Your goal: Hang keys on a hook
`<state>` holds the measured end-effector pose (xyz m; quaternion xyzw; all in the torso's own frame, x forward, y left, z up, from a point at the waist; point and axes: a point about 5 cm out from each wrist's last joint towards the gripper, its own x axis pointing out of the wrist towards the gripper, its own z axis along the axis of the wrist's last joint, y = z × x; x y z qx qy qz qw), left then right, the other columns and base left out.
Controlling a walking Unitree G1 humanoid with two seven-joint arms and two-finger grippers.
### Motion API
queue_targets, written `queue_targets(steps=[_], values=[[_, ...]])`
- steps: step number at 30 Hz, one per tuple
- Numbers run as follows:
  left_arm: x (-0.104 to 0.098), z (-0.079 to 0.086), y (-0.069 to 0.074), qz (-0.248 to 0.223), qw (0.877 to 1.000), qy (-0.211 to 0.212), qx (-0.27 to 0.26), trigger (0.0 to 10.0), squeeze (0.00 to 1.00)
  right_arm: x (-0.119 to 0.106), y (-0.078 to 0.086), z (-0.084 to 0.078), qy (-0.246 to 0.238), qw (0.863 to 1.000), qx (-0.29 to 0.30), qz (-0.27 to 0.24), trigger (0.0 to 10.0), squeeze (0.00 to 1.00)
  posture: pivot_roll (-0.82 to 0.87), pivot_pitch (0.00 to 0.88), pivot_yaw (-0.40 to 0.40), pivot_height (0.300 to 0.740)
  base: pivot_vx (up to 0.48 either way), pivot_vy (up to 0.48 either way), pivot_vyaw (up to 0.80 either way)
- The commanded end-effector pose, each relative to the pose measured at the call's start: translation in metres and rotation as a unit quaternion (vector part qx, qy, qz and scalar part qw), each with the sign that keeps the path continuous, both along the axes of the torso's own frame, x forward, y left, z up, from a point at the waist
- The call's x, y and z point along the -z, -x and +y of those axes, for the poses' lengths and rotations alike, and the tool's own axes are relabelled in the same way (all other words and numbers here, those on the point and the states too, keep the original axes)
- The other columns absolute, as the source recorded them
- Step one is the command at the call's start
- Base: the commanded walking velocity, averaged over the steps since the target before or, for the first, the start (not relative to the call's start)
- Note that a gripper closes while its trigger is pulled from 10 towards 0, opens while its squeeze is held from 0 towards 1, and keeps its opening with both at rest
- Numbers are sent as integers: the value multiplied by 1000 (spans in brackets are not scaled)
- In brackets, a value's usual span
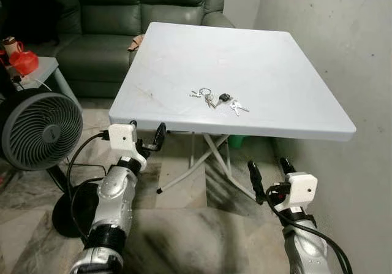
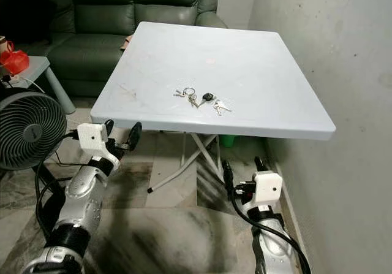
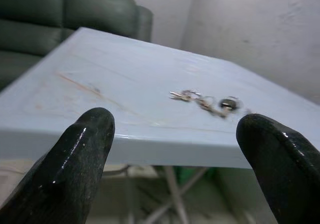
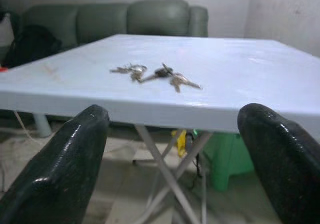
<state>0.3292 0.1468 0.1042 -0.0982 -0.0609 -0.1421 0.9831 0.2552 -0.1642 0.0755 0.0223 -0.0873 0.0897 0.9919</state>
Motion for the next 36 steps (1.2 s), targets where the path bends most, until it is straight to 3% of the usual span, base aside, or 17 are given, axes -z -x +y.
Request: queue_targets(steps=[1, 10, 18, 36], values=[[-3, -2, 1, -1, 1000, 1, 9, 10000, 0, -5, 1, 1, 2, 1000, -3, -2, 10000, 0, -56, 0, -9, 740, 0, 0, 0], [-2, -4, 6, 11, 1000, -4, 16, 10000, 0, -3, 6, -4, 4, 1000, 2, 13, 10000, 0, -57, 0, -10, 740, 0, 0, 0], [-7, 5, 12, 1, 999, 39, -18, 10000, 0, -10, 9, -9, -23, 999, 23, 15, 10000, 0, -61, 0, -6, 740, 0, 0, 0], [-13, 1, 6, 19, 1000, -5, 11, 10000, 0, -19, 0, -8, -13, 1000, 19, 14, 10000, 0, -53, 0, -4, 740, 0, 0, 0]])
